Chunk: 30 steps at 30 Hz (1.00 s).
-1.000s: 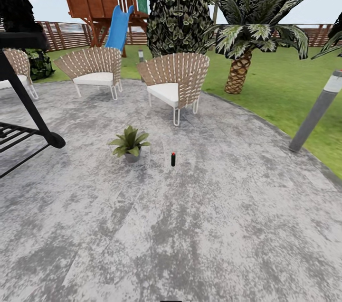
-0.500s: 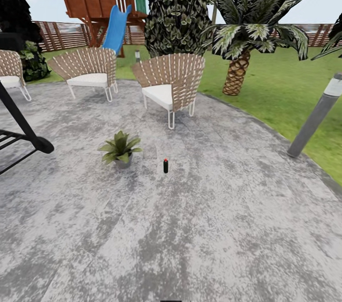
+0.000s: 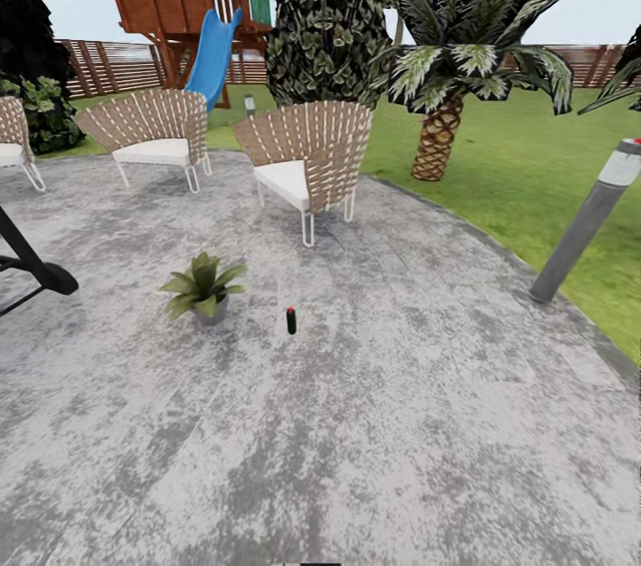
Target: Pick up the pesticide atomizer in the garden and spray insectifuge to fully cover both potted plants in the garden.
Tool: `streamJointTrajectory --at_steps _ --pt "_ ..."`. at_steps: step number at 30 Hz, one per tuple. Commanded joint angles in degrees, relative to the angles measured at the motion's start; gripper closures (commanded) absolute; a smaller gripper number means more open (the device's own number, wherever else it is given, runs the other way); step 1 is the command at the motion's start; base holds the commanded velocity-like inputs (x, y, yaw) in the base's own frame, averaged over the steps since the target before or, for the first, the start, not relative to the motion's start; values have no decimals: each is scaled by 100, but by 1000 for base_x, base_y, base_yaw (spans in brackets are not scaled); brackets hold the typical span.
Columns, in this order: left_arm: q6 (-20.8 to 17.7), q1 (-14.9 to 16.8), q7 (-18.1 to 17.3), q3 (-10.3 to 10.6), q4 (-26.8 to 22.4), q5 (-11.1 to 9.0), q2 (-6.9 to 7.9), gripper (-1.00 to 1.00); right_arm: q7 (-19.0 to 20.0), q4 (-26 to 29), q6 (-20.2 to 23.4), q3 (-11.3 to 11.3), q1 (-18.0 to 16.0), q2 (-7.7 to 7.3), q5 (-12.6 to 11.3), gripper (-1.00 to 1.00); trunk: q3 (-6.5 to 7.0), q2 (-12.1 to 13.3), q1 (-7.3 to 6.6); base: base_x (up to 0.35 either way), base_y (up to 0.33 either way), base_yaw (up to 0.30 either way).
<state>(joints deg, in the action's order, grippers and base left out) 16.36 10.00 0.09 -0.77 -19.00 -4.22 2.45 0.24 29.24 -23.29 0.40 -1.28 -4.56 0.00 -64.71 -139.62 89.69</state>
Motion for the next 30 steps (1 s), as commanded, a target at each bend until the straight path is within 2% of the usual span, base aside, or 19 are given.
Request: streamJointTrajectory --at_steps 1,30 --pt "17 2 2 7 2 -44 1 -100 2 -7 -18 4 -3 -1 0 -100 -4 -1 0 134 -259 0" --pt "17 2 1 7 2 -44 1 -100 2 -9 -18 4 -3 -1 0 -100 -4 -1 0 134 -261 0"
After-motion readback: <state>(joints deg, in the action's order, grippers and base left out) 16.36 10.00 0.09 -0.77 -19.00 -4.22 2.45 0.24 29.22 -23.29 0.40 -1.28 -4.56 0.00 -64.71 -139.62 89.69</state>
